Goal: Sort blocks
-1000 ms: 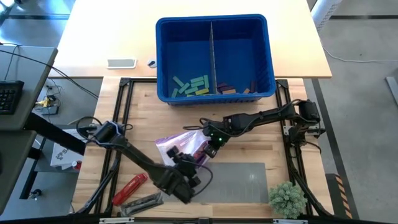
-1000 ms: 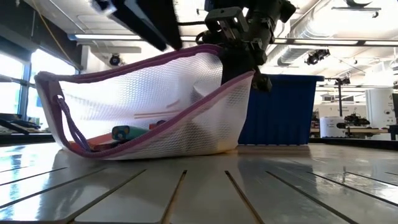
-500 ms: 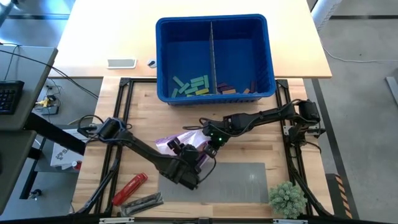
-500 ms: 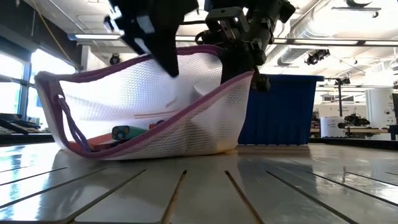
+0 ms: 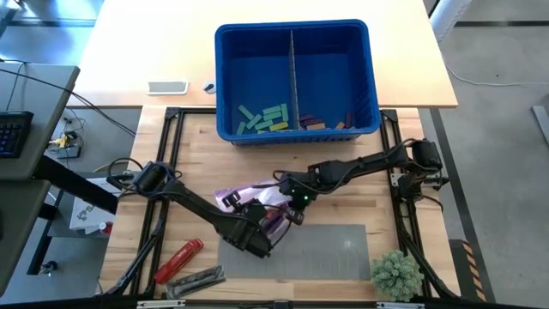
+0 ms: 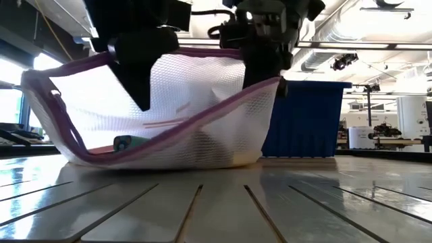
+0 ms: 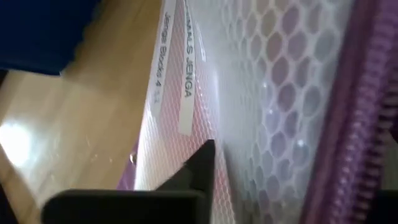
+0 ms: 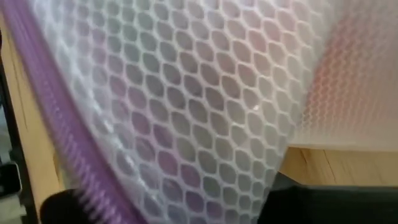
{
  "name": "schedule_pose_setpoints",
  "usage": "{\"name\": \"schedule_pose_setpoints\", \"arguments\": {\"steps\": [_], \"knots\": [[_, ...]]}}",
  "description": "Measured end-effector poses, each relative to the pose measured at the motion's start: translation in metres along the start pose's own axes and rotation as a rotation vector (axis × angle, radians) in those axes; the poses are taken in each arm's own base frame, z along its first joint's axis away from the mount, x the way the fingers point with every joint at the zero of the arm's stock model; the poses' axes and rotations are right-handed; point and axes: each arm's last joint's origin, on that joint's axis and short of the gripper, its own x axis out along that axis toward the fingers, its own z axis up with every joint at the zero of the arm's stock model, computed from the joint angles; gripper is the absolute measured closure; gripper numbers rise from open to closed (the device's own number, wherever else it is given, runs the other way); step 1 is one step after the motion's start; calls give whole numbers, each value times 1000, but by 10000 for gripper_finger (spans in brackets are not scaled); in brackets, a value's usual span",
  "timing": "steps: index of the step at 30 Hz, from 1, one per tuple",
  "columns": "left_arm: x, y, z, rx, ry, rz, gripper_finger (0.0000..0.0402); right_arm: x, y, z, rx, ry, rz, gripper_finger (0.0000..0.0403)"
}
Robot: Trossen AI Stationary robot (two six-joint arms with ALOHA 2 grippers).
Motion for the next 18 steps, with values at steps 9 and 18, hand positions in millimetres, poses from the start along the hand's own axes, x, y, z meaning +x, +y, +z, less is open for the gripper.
{"name": "schedule_pose_setpoints", "arguments": {"steps": [9,18], "knots": [[-14,4,-8,-31,27,-27,399,-19,22,2,-146,35,-67,299],[-23,10,-8,-60,27,-41,401,-64,54,14,-312,8,-178,268]]}}
